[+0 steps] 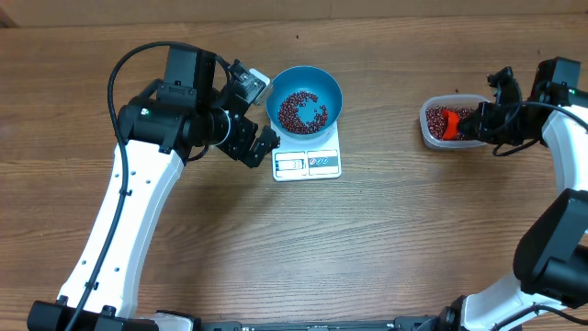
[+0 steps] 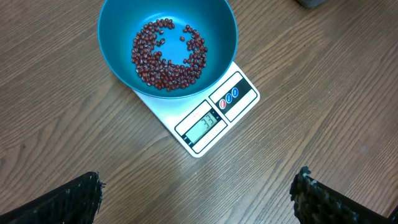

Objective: Scoop item into bowl and weigh 150g on scale
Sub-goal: 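Move the empty scoop with the right gripper back to the bean tub, then scoop red beans from the tub with the right gripper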

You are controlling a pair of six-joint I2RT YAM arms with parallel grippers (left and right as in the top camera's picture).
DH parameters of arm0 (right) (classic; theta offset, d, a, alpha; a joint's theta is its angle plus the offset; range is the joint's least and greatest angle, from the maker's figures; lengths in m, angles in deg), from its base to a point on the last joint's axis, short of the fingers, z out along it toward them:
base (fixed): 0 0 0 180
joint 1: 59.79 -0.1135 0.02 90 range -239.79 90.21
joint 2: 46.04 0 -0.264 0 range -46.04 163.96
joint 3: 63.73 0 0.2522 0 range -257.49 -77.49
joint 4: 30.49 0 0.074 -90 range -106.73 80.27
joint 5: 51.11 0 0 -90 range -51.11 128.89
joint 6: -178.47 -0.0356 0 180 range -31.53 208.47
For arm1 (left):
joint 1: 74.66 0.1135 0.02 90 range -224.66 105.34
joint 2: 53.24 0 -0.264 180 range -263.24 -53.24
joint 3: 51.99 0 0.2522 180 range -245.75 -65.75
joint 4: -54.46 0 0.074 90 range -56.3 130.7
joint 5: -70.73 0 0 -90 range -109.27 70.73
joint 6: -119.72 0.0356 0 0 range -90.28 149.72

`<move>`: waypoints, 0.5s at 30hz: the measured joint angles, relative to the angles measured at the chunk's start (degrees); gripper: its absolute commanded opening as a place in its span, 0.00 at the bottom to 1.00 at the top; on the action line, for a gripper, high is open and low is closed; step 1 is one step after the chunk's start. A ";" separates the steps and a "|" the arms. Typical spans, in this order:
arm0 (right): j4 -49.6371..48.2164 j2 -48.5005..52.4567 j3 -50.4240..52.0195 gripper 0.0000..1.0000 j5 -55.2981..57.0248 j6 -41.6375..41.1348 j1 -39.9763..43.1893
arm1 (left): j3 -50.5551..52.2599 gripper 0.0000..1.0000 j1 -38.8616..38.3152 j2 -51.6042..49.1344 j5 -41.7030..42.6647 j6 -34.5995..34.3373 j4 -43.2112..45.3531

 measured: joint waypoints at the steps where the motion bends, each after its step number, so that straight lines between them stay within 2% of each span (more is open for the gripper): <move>1: 0.04 0.04 0.02 0.04 -0.48 0.00 0.00 | 0.00 1.00 0.00 0.00 0.00 0.00 0.00; 10: 0.28 0.44 0.11 0.04 -3.02 -1.33 0.79 | 0.00 1.00 0.00 0.00 0.00 0.00 0.00; 15: 0.59 0.76 0.55 0.04 -7.87 -2.56 4.52 | 0.00 0.99 0.00 0.00 0.00 0.00 -0.02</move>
